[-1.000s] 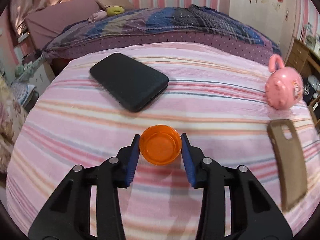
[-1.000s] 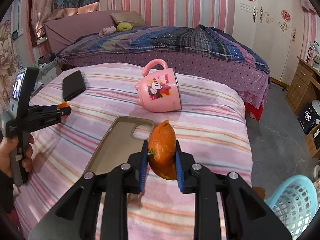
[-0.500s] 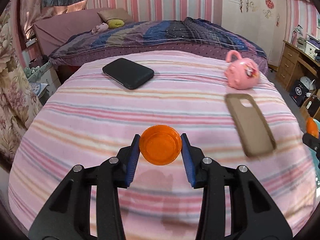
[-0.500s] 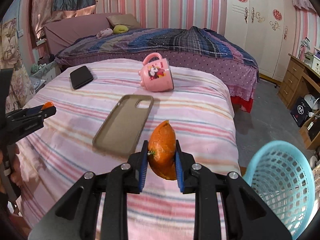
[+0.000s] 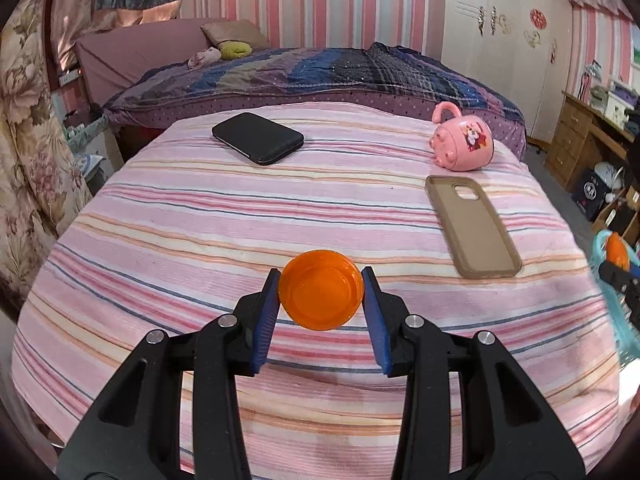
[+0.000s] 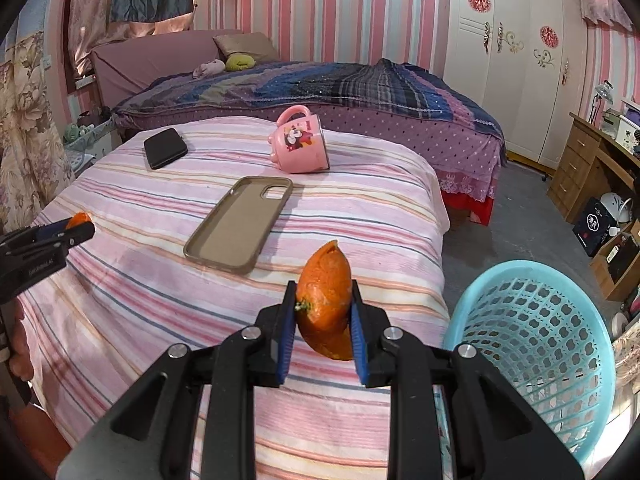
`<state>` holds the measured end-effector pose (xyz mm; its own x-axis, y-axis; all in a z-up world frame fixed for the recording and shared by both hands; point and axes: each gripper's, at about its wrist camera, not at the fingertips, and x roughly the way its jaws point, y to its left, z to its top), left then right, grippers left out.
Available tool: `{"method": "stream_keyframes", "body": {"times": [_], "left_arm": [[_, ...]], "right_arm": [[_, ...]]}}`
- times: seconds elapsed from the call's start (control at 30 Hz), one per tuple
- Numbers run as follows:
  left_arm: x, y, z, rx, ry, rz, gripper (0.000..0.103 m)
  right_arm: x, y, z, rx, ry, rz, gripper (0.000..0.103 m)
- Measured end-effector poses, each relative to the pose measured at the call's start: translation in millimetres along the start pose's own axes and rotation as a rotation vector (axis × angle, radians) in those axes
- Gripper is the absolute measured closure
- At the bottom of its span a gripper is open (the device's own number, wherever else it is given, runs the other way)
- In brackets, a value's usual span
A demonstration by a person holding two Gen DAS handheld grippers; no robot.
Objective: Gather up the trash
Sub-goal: 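Carry the tangerine and cap over the blue basket and open both grippers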
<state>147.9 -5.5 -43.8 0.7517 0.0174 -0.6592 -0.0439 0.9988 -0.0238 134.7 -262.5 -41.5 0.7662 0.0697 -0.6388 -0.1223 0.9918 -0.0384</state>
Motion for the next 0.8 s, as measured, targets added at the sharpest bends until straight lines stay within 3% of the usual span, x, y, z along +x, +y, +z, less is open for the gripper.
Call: {"method": "stream_keyframes", "body": {"times": [0.43, 0.6, 0.8], "left_arm": [[-14.6, -30.5, 3.5, 0.011, -0.048, -0.072, 0.064], [-22.2, -78.6, 8.7, 0.056, -0.074, -0.135, 0.064], [-30.7, -169.5, 3.1, 0.118, -0.082, -0.261, 0.064]], "right_arm": [[-32.2, -65.3, -18.2, 0.05, -0.025, -0.099, 0.078], [-45.0, -108.8, -27.8, 0.108, -0.033, -0.167, 0.078], [-49.2, -162.5, -39.1, 0.192, -0.021, -0.239, 0.078]]}}
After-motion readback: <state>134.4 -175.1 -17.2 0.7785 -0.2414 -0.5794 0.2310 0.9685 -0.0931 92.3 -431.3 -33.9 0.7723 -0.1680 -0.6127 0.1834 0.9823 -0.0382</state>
